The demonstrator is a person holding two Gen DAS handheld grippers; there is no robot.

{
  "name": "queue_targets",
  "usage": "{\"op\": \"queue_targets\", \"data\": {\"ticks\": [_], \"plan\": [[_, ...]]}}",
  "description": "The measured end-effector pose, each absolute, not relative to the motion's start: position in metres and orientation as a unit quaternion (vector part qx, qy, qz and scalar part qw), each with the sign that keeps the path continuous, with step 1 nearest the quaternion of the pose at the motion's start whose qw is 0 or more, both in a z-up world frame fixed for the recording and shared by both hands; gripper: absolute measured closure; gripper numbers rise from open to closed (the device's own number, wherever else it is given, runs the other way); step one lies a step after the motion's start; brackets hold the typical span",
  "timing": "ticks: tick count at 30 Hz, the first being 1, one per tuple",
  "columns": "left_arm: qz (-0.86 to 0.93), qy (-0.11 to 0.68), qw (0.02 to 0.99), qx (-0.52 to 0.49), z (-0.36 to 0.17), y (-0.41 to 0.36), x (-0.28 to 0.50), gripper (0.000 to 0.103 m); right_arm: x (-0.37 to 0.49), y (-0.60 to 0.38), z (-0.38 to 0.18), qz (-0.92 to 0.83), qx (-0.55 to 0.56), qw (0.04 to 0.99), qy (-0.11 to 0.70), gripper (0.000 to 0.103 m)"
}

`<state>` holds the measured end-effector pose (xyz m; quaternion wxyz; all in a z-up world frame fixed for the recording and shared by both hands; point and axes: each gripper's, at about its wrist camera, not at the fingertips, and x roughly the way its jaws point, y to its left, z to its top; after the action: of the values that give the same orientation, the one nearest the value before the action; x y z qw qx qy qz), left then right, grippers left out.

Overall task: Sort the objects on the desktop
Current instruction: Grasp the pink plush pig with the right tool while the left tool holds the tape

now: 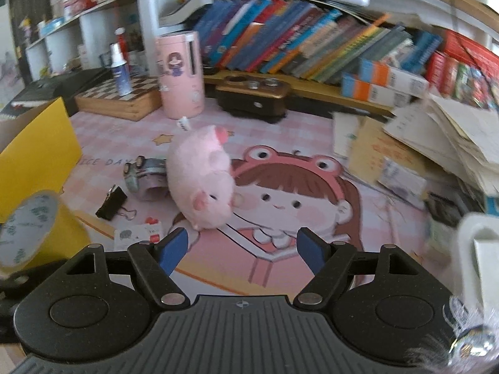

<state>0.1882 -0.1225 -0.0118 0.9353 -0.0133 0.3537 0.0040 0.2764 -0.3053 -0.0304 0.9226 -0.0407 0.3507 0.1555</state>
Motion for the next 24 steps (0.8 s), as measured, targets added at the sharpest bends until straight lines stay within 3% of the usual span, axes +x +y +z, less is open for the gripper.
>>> {"op": "queue_targets", "data": {"ticks": [18, 21, 24], "plan": [[0.017, 0.346, 0.938, -0.015, -0.004, -0.118, 0.163, 0.013, 0.350, -0.248, -0.060, 0.245, -0.146, 0.901, 0.326, 0.025], [0.017, 0.345, 0.938, -0.015, -0.003, -0.118, 0.160, 0.013, 0.356, -0.244, -0.063, 0.252, -0.153, 0.898, 0.327, 0.029], [0.017, 0.345, 0.938, -0.016, -0.003, -0.118, 0.160, 0.013, 0.358, -0.241, -0.065, 0.256, -0.158, 0.895, 0.329, 0.042]]}}
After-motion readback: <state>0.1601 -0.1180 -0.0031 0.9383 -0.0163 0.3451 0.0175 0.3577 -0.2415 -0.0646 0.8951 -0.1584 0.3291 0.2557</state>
